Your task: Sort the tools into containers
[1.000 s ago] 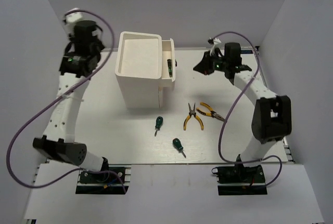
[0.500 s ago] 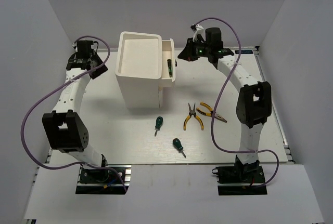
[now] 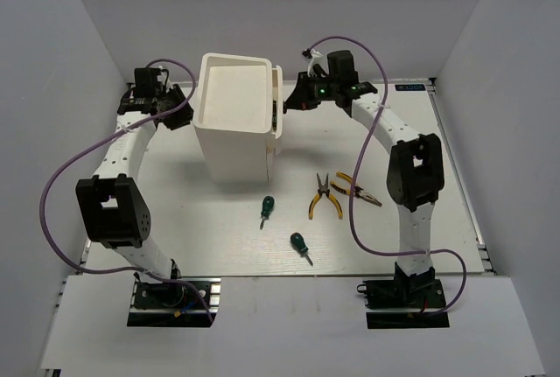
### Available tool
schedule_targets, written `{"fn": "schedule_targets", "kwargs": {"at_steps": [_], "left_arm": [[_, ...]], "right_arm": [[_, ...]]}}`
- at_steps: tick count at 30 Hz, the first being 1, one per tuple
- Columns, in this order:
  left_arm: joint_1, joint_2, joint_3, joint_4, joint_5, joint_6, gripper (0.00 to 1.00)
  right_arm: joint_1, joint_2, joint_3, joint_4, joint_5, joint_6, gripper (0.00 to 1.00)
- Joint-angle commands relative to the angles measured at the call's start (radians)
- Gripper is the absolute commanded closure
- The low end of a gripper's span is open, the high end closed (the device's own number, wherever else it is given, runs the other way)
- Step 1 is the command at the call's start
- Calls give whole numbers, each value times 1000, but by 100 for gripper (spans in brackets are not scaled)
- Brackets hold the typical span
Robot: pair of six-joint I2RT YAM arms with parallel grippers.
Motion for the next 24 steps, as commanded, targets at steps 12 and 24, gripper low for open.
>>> {"fn": "schedule_targets", "kwargs": {"at_steps": [12,24], "left_arm": [[-15,5,31,11,114,40,55],[-15,5,0,11,99,40,53]], "right_arm": [[79,53,109,47,-162,70,100],[80,85,142,115,-195,137,100]]}}
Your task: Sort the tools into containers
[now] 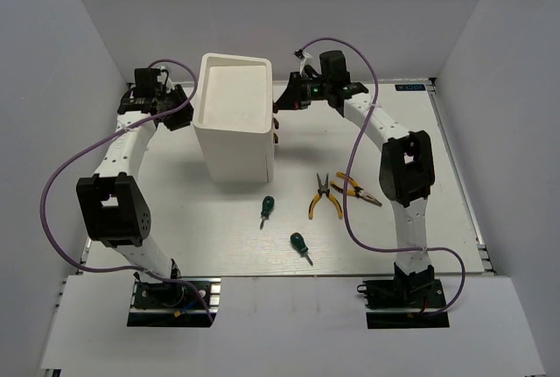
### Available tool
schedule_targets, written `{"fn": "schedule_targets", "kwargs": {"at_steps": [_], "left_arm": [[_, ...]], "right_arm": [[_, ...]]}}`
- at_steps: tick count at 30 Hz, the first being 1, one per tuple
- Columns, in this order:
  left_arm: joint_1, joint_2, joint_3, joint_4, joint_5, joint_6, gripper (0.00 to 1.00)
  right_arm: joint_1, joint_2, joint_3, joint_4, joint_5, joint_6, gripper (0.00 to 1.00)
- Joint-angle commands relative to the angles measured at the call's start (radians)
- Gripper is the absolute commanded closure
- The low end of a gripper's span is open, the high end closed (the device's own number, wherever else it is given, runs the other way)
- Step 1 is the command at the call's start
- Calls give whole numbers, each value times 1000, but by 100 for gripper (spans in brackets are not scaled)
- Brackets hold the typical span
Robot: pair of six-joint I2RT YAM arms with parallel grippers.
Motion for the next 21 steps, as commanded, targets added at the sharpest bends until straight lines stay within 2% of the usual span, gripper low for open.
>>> {"fn": "schedule_targets", "kwargs": {"at_steps": [1,4,5,7,8,11,14,18,19,21], "left_arm": [[-4,-26,0,-3,27,0,49],[5,-53,-10,-26,-57,-23,32],[5,-62,-10,-36,-71,-23,30],[5,-62,-19,-46,-91,-32,27],[5,-71,-28,-47,-91,-32,27],[15,-71,-28,-47,-91,-32,27],[15,-71,-28,-47,-82,-32,27],[24,-71,-28,-56,-82,-32,25],[24,-71,-28,-56,-82,-32,23],[24,-80,-28,-65,-82,-32,22]], "right_arm": [[46,-15,66,-2,10,-25,100],[38,-52,44,-99,194,-151,100],[31,-55,41,-119,199,-181,98],[24,-52,36,-157,204,-244,82],[14,-53,26,-171,198,-267,68],[-3,-72,-54,-156,152,-368,53],[-28,-61,-77,-150,46,-445,42],[-42,-46,-80,-142,-38,-510,30],[-52,-41,-91,-128,-66,-574,28],[-58,-43,-132,-64,-112,-591,26]]}}
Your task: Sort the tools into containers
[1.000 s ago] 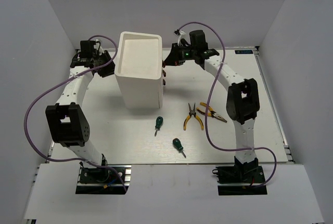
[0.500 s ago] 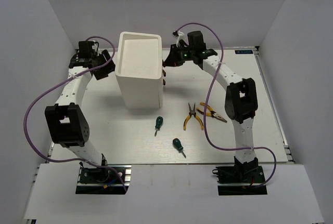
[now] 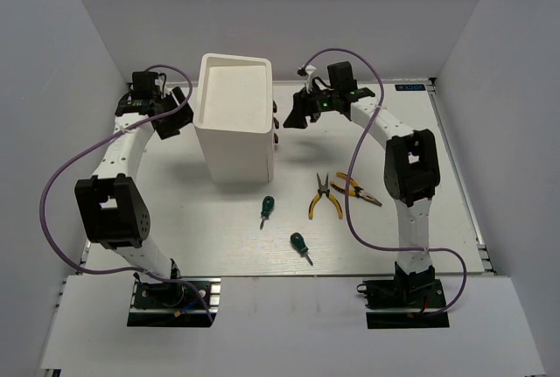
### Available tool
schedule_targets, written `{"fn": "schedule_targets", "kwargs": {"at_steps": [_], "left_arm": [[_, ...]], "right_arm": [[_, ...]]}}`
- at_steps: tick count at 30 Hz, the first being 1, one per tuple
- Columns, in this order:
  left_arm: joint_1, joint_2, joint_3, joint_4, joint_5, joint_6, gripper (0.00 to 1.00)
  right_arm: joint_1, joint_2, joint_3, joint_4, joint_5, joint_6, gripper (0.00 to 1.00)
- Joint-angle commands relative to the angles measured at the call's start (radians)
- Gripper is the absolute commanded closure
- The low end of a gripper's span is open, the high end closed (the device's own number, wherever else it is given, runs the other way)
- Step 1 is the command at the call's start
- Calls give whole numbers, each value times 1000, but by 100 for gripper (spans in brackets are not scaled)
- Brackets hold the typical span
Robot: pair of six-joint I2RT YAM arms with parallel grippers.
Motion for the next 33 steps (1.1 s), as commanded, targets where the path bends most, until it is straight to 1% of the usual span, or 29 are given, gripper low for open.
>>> {"fn": "schedule_targets", "kwargs": {"at_steps": [1,3,4,8,11,15,20,21,28,32,33], "left_arm": [[3,-67,-5,-17,1,-3,22],[3,-76,-5,-17,1,-3,21],[12,-76,-5,-17,1,-3,21],[12,-85,-5,-36,1,6,20],[22,-95,-5,-54,1,6,18],[22,-105,-25,-54,1,6,18],[22,-114,-35,-54,20,6,18],[22,-114,-35,-54,20,6,17],[22,-114,-35,-54,30,-3,17],[22,-114,-44,-45,31,-12,17],[22,-114,-44,-45,31,-12,17]], "right_arm": [[-14,-27,-39,101,-168,-166,26],[-14,-2,-18,126,-189,-194,26],[-15,11,-6,126,-259,-217,26],[-12,72,33,135,-340,-285,28],[-11,84,15,210,-328,-261,28],[-6,98,16,224,-285,-287,28],[-2,137,62,227,-266,-287,28],[-3,150,71,251,-259,-279,28],[1,187,110,277,-282,-231,28],[11,183,97,351,-309,-193,34],[12,181,85,378,-317,-182,39]]}}
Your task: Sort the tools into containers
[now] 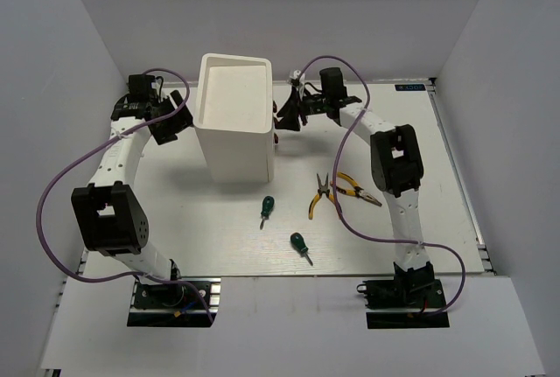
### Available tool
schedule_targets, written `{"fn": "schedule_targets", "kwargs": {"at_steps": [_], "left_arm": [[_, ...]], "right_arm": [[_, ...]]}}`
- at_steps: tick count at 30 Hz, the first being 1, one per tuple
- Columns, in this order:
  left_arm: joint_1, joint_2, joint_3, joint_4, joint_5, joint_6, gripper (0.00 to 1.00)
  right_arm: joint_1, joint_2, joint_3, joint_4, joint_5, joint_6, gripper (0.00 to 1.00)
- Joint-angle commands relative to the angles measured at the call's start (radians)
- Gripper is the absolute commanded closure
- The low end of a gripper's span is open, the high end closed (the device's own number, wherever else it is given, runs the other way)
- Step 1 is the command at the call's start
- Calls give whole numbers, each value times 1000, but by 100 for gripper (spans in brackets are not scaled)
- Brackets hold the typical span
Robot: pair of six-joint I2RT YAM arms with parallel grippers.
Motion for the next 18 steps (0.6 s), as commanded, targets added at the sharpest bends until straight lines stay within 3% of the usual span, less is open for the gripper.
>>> {"fn": "schedule_targets", "kwargs": {"at_steps": [1,6,10,12,18], "left_arm": [[5,-60,-12,5,20,-9,17],[5,-60,-12,5,20,-9,17],[5,-60,-12,5,20,-9,17],[5,-60,-12,5,20,-9,17],[5,-60,-12,5,10,-9,17]], "right_arm": [[11,-17,7,126,-49,59,40],[14,-38,-25,184,-67,91,55],[11,-43,-28,194,-84,120,90],[6,-55,-39,198,-89,126,99],[-12,-136,-136,151,-18,52,100]]}}
